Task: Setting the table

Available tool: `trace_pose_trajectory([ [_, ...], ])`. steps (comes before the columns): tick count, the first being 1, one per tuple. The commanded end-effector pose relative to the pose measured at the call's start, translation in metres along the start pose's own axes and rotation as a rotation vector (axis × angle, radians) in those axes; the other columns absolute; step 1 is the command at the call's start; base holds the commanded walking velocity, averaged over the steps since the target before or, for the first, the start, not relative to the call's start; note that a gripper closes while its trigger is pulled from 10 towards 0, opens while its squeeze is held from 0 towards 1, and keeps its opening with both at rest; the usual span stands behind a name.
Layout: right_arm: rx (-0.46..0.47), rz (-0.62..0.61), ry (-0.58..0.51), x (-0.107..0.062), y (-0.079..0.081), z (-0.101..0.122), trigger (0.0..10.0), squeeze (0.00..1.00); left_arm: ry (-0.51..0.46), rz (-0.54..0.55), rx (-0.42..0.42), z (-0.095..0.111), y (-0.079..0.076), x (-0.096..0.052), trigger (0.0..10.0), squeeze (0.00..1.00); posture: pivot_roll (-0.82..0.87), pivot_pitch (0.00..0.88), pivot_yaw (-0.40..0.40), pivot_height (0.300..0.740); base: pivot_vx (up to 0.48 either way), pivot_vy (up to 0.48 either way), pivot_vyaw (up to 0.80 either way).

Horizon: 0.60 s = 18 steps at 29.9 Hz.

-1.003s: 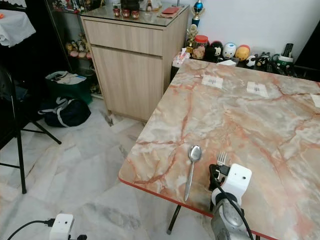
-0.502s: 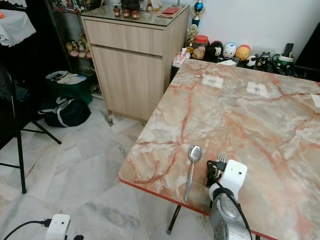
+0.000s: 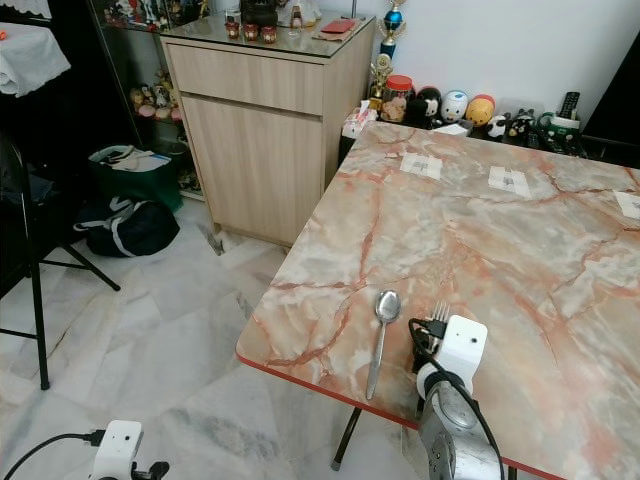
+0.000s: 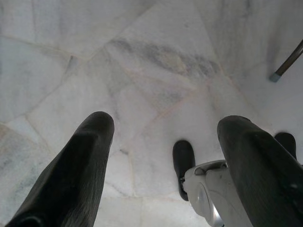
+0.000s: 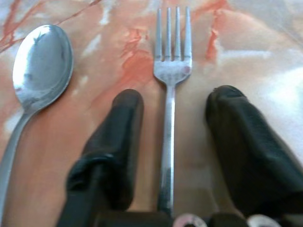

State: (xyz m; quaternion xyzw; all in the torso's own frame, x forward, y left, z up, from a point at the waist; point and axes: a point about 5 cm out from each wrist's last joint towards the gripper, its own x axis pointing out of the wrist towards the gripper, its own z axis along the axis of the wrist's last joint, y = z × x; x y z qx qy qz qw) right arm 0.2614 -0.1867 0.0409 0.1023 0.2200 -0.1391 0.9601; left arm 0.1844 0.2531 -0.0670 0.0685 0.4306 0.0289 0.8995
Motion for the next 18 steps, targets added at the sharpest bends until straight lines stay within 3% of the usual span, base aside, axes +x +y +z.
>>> trace_pose_trajectory([
  [1, 0.001, -0.009, 0.092, -0.0002, -0.0024, -0.0186, 0.0, 0.0, 0.028, -0.004, -0.005, -0.0049, 0.0006, -0.0008, 10.0, 0.0, 0.08, 0.0, -0.05, 0.74, 0.0, 0.0, 0.0],
  [18, 0.017, 0.015, 0.083, -0.0012, 0.0066, -0.0208, 0.0, 0.0, 0.036, -0.004, -0.004, -0.0094, 0.0043, -0.0027, 10.0, 0.0, 0.08, 0.0, -0.05, 0.74, 0.0, 0.0, 0.0],
])
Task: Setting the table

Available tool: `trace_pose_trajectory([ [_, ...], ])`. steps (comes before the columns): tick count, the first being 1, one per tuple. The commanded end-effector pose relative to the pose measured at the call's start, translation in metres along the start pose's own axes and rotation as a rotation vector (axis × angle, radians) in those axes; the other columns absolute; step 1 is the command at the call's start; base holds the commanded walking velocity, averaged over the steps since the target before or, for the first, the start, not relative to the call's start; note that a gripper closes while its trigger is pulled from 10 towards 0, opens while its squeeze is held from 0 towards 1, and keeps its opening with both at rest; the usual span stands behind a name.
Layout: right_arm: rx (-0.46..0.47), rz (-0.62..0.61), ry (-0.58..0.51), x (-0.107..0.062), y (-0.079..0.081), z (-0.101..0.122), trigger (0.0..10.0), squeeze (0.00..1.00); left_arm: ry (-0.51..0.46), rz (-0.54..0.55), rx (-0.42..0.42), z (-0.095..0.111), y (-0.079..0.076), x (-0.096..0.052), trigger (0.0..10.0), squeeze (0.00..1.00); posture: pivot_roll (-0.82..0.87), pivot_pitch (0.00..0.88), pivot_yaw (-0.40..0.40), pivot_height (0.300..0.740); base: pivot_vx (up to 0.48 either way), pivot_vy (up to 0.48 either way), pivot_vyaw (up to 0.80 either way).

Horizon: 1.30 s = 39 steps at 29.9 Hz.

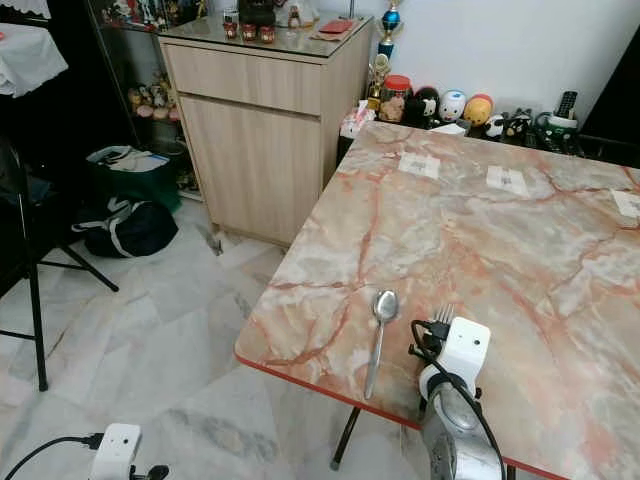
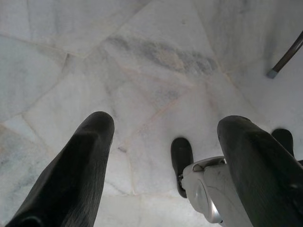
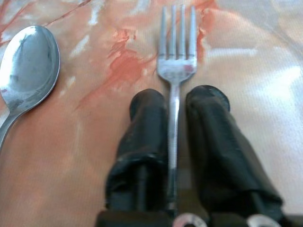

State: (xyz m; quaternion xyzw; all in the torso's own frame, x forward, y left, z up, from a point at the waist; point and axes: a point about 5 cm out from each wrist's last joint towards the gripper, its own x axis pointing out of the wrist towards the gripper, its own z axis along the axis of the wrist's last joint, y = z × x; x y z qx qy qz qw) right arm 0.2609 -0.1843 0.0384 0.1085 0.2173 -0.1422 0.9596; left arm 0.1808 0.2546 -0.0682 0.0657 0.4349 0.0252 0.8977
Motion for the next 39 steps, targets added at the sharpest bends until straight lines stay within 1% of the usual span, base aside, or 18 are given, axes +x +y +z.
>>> trace_pose_trajectory([
  [1, 0.002, 0.023, 0.094, -0.002, 0.006, -0.021, 0.0, 0.0, 0.027, 0.005, -0.002, -0.006, 0.003, -0.001, 10.0, 0.0, 0.08, 0.0, -0.051, 0.74, 0.0, 0.0, 0.0],
  [13, -0.003, 0.024, 0.088, 0.0, 0.005, -0.019, 0.0, 0.0, 0.028, 0.005, -0.001, -0.005, 0.002, -0.001, 10.0, 0.0, 0.09, 0.0, -0.054, 0.74, 0.0, 0.0, 0.0],
  [19, 0.004, 0.028, 0.069, 0.0, 0.007, -0.018, 0.0, 0.0, 0.028, 0.005, 0.001, -0.005, 0.002, -0.001, 10.0, 0.0, 0.09, 0.0, -0.054, 0.74, 0.0, 0.0, 0.0],
  [21, 0.016, 0.032, 0.021, 0.0, 0.008, -0.013, 0.0, 0.0, 0.027, 0.005, 0.0, -0.005, 0.002, -0.001, 10.0, 0.0, 0.09, 0.0, -0.053, 0.74, 0.0, 0.0, 0.0],
  [23, 0.026, 0.062, -0.063, -0.001, 0.011, -0.002, 0.0, 0.0, 0.025, 0.006, 0.0, -0.004, 0.001, -0.001, 10.0, 0.0, 0.09, 0.0, -0.052, 0.74, 0.0, 0.0, 0.0],
  [25, 0.057, 0.099, -0.165, -0.004, 0.016, 0.011, 0.0, 0.0, 0.023, 0.006, 0.0, -0.003, 0.001, 0.0, 10.0, 0.0, 0.08, 0.0, -0.051, 0.74, 0.0, 0.0, 0.0],
  [26, 0.057, 0.099, -0.165, -0.004, 0.016, 0.011, 0.0, 0.0, 0.023, 0.006, 0.0, -0.003, 0.001, 0.0, 10.0, 0.0, 0.08, 0.0, -0.051, 0.74, 0.0, 0.0, 0.0],
  [27, 0.07, 0.108, -0.232, -0.007, 0.017, 0.021, 0.0, 0.0, 0.02, 0.006, 0.0, -0.002, 0.001, 0.0, 10.0, 0.0, 0.08, 0.0, -0.05, 0.74, 0.0, 0.0, 0.0],
  [28, 0.076, 0.108, -0.274, -0.008, 0.017, 0.027, 0.0, 0.0, 0.016, 0.004, 0.0, 0.0, 0.001, 0.0, 10.0, 0.0, 0.08, 0.0, -0.048, 0.74, 0.0, 0.0, 0.0],
  [37, 0.1, 0.081, -0.331, -0.008, 0.012, 0.036, 0.0, 0.0, 0.006, 0.003, 0.0, 0.005, 0.0, 0.002, 10.0, 0.0, 0.08, 0.0, -0.046, 0.74, 0.0, 0.0, 0.0],
  [38, 0.065, 0.092, -0.359, -0.01, 0.014, 0.039, 10.0, 0.0, 0.005, 0.004, -0.001, 0.005, 0.001, 0.002, 10.0, 0.0, 0.08, 0.0, -0.043, 0.74, 0.0, 0.0, 0.0],
  [39, 0.065, 0.092, -0.359, -0.01, 0.014, 0.039, 10.0, 0.0, 0.005, 0.004, -0.001, 0.005, 0.001, 0.002, 10.0, 0.0, 0.08, 0.0, -0.043, 0.74, 0.0, 0.0, 0.0],
])
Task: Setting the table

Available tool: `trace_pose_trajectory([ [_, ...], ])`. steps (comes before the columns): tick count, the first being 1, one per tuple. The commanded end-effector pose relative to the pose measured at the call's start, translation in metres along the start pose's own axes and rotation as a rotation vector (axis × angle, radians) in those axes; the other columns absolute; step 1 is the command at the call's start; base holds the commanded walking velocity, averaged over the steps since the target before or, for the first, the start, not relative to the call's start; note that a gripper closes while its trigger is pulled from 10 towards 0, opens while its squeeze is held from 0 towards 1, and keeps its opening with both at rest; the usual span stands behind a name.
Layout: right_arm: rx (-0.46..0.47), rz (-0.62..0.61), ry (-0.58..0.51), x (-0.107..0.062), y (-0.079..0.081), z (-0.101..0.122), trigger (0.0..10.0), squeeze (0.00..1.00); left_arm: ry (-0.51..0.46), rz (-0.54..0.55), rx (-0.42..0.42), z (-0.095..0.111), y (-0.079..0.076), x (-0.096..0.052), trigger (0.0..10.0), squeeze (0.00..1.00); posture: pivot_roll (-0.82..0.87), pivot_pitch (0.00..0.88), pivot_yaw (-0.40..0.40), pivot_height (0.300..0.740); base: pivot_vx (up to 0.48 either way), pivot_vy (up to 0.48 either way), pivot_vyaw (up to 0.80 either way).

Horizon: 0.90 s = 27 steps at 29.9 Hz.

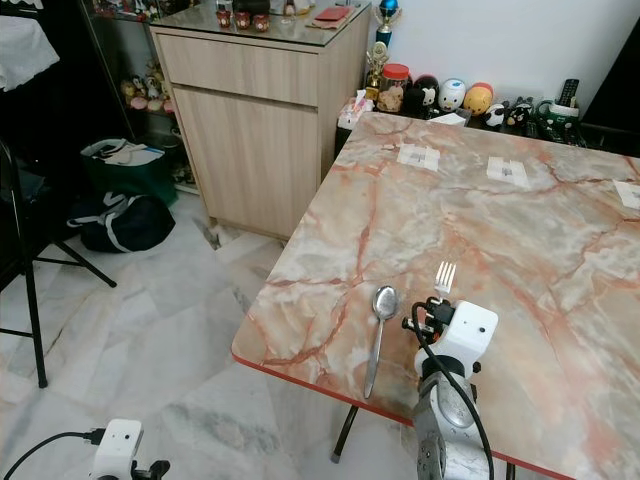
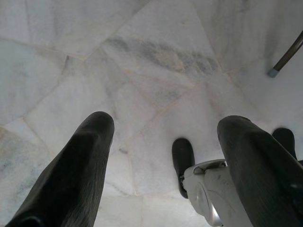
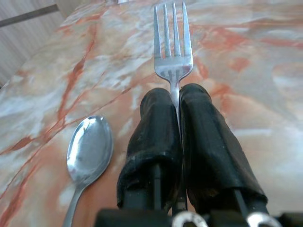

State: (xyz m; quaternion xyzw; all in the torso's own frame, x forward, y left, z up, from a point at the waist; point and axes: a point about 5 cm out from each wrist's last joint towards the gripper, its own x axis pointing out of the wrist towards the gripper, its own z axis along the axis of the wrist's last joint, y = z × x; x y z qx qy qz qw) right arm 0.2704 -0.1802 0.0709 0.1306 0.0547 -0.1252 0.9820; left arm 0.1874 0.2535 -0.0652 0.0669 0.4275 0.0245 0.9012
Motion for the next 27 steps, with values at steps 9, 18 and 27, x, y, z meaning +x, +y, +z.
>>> trace_pose_trajectory([
  [9, -0.094, 0.08, -0.191, -0.003, 0.009, 0.021, 10.0, 0.0, 0.016, 0.016, -0.014, 0.005, 0.002, 0.002, 10.0, 0.0, 0.07, 0.0, -0.033, 0.74, 0.0, 0.0, 0.0],
  [18, -0.169, 0.079, -0.252, 0.001, -0.004, 0.03, 10.0, 0.0, 0.035, 0.027, -0.009, 0.003, -0.006, 0.003, 10.0, 0.0, 0.09, 0.0, -0.045, 0.74, 0.0, 0.0, 0.0],
  [27, -0.19, 0.159, -0.221, -0.012, 0.002, 0.013, 10.0, 0.0, 0.072, 0.113, -0.108, -0.024, 0.017, -0.008, 10.0, 0.0, 0.18, 0.0, -0.154, 0.74, 0.0, 0.0, 0.0],
])
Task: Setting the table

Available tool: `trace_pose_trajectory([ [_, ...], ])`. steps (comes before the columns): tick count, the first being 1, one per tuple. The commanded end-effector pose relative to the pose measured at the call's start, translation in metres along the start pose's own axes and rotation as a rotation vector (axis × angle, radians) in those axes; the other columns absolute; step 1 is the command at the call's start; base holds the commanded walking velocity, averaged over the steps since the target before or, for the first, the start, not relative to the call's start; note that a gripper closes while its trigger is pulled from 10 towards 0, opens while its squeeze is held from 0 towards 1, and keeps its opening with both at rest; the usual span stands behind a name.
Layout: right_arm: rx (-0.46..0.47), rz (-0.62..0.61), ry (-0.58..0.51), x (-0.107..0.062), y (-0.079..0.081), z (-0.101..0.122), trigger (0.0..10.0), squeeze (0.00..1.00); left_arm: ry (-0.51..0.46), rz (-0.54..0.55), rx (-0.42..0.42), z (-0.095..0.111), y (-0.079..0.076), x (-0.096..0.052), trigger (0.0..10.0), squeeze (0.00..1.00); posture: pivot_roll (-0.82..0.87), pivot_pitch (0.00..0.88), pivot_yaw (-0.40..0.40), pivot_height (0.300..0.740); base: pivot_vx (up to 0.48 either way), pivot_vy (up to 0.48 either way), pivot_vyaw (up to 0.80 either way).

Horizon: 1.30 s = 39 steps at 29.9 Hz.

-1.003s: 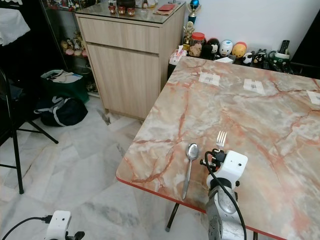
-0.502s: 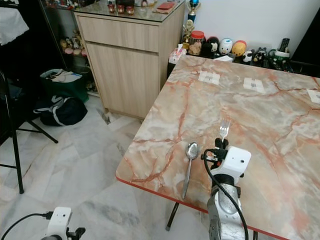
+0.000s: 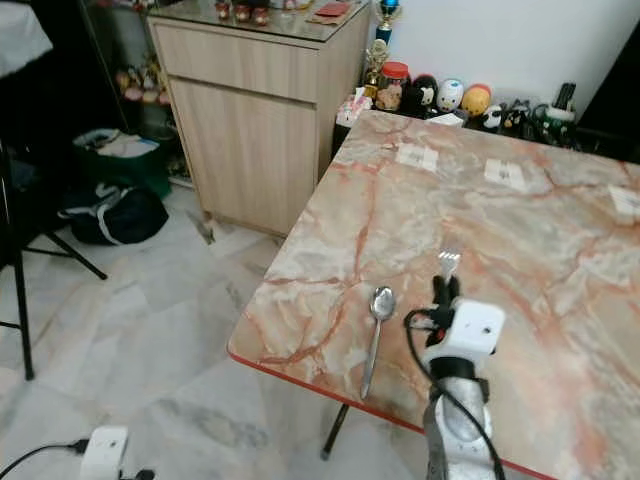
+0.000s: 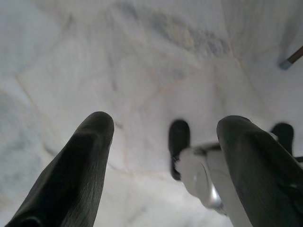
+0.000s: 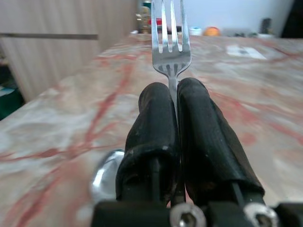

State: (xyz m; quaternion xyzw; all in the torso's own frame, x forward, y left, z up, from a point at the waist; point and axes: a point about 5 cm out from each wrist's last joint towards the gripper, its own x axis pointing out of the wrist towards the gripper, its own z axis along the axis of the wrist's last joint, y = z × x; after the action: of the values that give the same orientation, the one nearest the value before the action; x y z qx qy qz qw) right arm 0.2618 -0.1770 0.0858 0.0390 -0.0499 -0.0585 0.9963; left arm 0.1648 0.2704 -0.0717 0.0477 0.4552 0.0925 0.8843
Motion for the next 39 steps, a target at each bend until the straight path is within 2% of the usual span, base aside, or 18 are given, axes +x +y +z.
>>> trace_pose_trajectory([
  [1, -0.026, 0.013, -0.004, -0.001, -0.002, 0.0, 10.0, 0.0, 0.0, 0.011, -0.025, -0.001, 0.003, -0.001, 10.0, 0.0, 0.18, 0.0, -0.152, 0.74, 0.0, 0.0, 0.0],
  [5, -0.023, 0.0, -0.036, 0.006, -0.007, 0.008, 10.0, 0.0, 0.018, 0.006, -0.035, -0.013, 0.016, -0.006, 10.0, 0.0, 0.16, 0.0, -0.117, 0.74, 0.0, 0.0, 0.0],
  [8, -0.029, -0.002, -0.054, 0.01, -0.008, 0.009, 10.0, 0.0, 0.022, -0.005, -0.012, -0.016, 0.016, -0.006, 10.0, 0.0, 0.15, 0.0, -0.103, 0.74, 0.0, 0.0, 0.0],
  [10, -0.038, -0.04, -0.069, 0.014, -0.014, 0.011, 10.0, 0.0, 0.009, -0.019, -0.015, -0.009, 0.0, -0.002, 10.0, 0.0, 0.14, 0.0, -0.064, 0.74, 0.0, 0.0, 0.0],
  [14, -0.042, -0.08, -0.085, 0.014, -0.019, 0.013, 10.0, 0.0, -0.019, -0.043, 0.014, 0.002, -0.005, 0.001, 10.0, 0.0, 0.13, 0.0, -0.037, 0.74, 0.0, 0.0, 0.0],
  [15, -0.037, -0.116, -0.101, 0.012, -0.024, 0.016, 10.0, 0.0, -0.038, -0.054, 0.037, 0.013, -0.01, 0.003, 10.0, 0.0, 0.11, 0.0, -0.016, 0.74, 0.0, 0.0, 0.0],
  [20, -0.039, -0.176, -0.122, 0.006, -0.034, 0.018, 10.0, 0.0, -0.073, -0.067, 0.069, 0.033, -0.016, 0.007, 10.0, 0.0, 0.08, 0.0, 0.016, 0.74, 0.0, 0.0, 0.0],
  [25, -0.048, -0.199, -0.138, 0.0, -0.04, 0.022, 10.0, 0.0, -0.106, -0.076, 0.072, 0.043, -0.021, 0.008, 10.0, 0.0, 0.08, 0.0, 0.002, 0.74, 0.0, 0.0, 0.0],
  [33, -0.039, -0.196, -0.152, 0.004, -0.033, 0.023, 10.0, 0.0, -0.088, -0.077, 0.074, 0.034, -0.024, 0.007, 10.0, 0.0, 0.09, 0.0, -0.001, 0.74, 0.0, 0.0, 0.0],
  [39, -0.006, -0.174, -0.146, 0.006, -0.024, 0.024, 10.0, 0.0, -0.076, -0.054, 0.049, 0.02, -0.019, 0.004, 10.0, 0.0, 0.12, 0.0, -0.025, 0.74, 0.0, 0.0, 0.0],
])
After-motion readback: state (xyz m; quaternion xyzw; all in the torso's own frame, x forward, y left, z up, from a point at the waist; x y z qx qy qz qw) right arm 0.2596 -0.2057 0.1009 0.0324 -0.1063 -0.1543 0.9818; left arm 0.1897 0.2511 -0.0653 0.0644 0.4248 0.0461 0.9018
